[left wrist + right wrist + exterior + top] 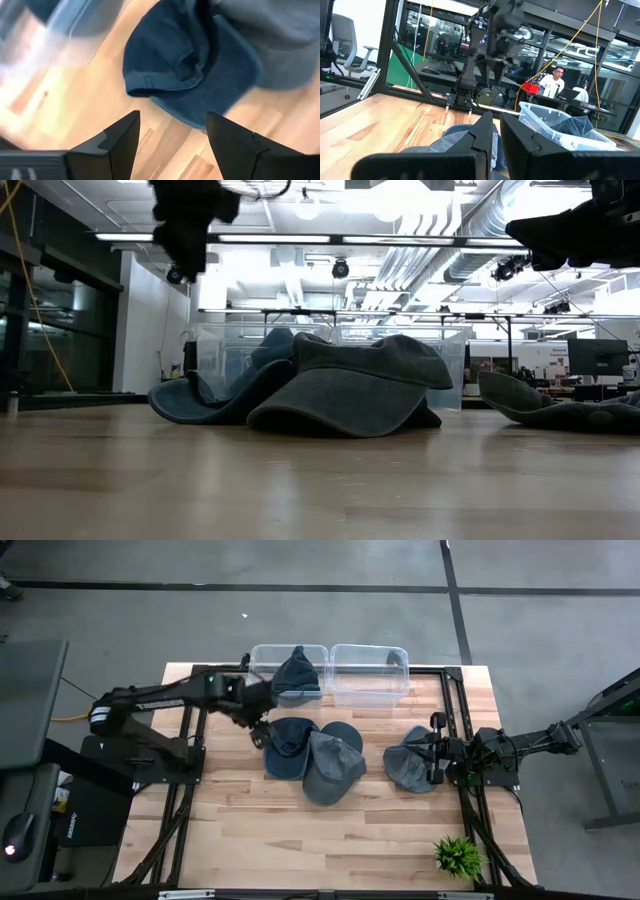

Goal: Pick and place caps into container
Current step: Put the blue cap into the left transparent container

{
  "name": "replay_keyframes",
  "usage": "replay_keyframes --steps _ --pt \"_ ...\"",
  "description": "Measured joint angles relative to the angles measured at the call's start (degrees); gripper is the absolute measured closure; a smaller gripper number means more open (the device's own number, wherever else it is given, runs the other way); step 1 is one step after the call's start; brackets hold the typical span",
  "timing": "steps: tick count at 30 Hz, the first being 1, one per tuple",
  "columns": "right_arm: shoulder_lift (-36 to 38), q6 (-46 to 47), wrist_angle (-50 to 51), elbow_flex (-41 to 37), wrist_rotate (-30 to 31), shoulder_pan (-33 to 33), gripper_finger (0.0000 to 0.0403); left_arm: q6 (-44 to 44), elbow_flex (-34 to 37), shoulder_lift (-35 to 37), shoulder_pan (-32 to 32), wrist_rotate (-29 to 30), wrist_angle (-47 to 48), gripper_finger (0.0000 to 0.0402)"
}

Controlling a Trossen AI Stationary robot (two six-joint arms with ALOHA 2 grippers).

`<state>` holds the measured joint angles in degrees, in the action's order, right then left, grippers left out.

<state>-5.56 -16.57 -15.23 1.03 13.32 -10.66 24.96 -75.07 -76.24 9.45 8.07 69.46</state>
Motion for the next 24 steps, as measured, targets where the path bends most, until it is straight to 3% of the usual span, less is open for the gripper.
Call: replay_keyframes --steps 6,11,14,24 --pt "0.0 0.0 0.0 0.0 0.0 0.0 0.0371 15.3 14.4 6.4 -3.3 3.3 -10.6 0.0179" --pt "0.0 0.0 0.2 0.0 0.0 0.0 0.0371 26.9 23.5 6.9 -3.0 4.7 -17.9 0.0179" --pt "0.0 0.0 0.4 0.0 0.0 0.0 0.037 31.1 27.3 7.2 -2.6 5.9 -25.2 0.0179" --pt "0.0 0.0 0.8 0.0 0.0 0.0 0.037 41.8 35.5 7.1 -1.2 7.1 -36.5 0.0179"
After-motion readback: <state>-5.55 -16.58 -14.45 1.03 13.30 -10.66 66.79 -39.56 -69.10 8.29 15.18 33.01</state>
